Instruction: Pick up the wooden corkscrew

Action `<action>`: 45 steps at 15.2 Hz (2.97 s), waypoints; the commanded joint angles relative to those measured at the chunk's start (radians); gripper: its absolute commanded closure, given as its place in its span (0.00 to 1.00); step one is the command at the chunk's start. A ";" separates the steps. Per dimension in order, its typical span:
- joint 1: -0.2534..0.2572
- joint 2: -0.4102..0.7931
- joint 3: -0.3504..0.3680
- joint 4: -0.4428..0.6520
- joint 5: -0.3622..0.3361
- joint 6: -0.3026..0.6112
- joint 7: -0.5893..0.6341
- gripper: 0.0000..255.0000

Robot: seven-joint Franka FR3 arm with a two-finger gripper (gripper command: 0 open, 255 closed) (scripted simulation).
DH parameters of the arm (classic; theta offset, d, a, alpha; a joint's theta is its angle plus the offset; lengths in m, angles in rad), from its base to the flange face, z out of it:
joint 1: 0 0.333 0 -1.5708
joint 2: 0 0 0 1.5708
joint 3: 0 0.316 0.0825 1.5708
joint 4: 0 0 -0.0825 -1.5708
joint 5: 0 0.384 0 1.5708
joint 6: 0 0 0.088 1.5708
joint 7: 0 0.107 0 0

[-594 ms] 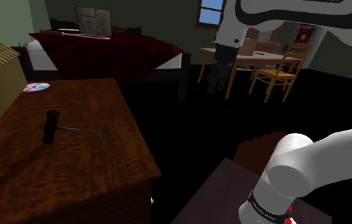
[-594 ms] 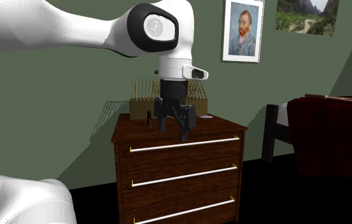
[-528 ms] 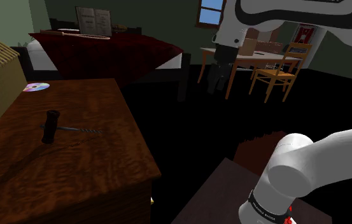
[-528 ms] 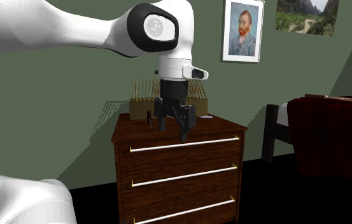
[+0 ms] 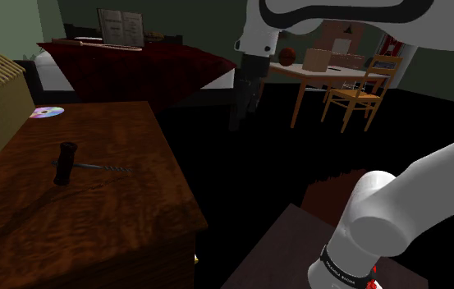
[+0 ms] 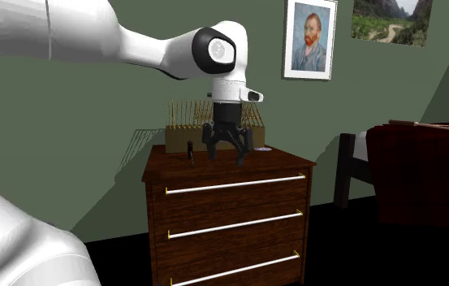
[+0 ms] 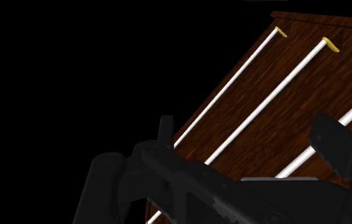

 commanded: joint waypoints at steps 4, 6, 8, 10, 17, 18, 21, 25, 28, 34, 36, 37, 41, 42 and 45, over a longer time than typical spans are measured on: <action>0.055 0.156 0.058 0.133 -0.009 0.008 -0.045 0.00; 0.076 0.218 0.084 0.189 -0.017 0.008 -0.059 0.00; 0.097 0.280 0.110 0.248 -0.027 0.005 -0.072 0.00; 0.118 0.342 0.137 0.308 -0.041 -0.001 -0.084 0.00; 0.199 0.558 0.231 0.533 -0.110 -0.042 -0.119 0.00; 0.213 0.589 0.244 0.567 -0.123 -0.050 -0.123 0.00; 0.258 0.685 0.280 0.674 -0.166 -0.080 -0.137 0.00; 0.331 0.816 0.324 0.826 -0.231 -0.129 -0.158 0.00; 0.397 0.918 0.349 0.951 -0.284 -0.175 -0.179 0.00; 0.403 0.923 0.355 0.883 -0.290 -0.108 -0.180 0.00; 0.398 0.915 0.355 0.844 -0.288 -0.077 -0.178 0.00; 0.397 0.914 0.355 0.834 -0.287 -0.069 -0.177 0.00; 0.397 0.914 0.355 0.835 -0.287 -0.070 -0.177 1.00; 0.397 0.914 0.355 0.836 -0.287 -0.070 -0.177 1.00; 0.397 0.914 0.355 0.836 -0.287 -0.070 -0.177 1.00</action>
